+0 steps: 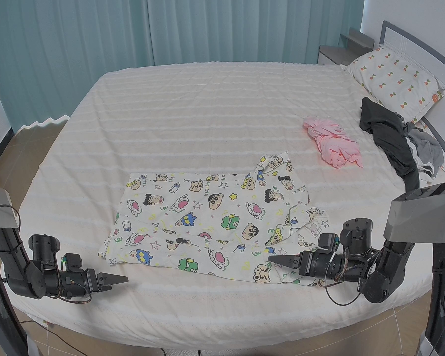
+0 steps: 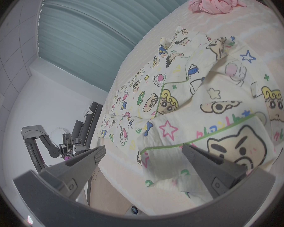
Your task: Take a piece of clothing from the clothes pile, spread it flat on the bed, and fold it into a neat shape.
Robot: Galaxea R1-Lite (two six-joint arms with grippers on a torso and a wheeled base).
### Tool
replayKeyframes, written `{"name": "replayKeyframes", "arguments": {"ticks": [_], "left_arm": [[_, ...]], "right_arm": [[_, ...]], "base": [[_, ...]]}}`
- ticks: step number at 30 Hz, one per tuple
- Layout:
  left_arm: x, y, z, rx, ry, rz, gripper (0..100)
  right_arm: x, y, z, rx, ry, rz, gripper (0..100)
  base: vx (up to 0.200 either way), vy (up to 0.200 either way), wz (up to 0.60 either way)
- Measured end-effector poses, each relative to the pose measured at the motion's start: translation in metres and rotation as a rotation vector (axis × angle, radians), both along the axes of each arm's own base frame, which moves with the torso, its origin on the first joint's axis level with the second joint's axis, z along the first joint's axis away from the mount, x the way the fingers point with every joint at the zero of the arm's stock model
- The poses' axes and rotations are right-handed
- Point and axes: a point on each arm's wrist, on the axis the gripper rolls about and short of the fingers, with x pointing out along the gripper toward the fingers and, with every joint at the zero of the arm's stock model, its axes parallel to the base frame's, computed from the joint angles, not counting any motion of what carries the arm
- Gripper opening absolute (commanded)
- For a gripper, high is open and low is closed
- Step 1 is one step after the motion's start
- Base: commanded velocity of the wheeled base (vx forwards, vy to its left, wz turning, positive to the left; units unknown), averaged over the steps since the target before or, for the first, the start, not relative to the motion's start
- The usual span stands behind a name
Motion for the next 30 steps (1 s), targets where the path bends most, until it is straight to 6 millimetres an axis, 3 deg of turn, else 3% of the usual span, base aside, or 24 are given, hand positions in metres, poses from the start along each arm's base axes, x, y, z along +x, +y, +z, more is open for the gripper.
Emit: {"name": "replayKeyframes", "arguments": {"ticks": [9,20,30], "left_arm": [[0.002,-0.003,0.004,-0.001,-0.018,-0.004,100],[0.007,-0.004,0.033,-0.124,-0.028,0.117,100],[0.008,-0.005,0.041,-0.123,-0.061,0.117,100]], "right_arm": [[-0.006,-0.004,0.024,0.031,-0.064,-0.003,100],[-0.018,-0.014,0.047,0.05,-0.117,-0.022,100],[-0.019,-0.017,0.053,0.058,-0.14,-0.03,100]], "base": [[0.0,0.0,0.0],[0.0,0.0,0.0],[0.2,0.0,0.0]]}}
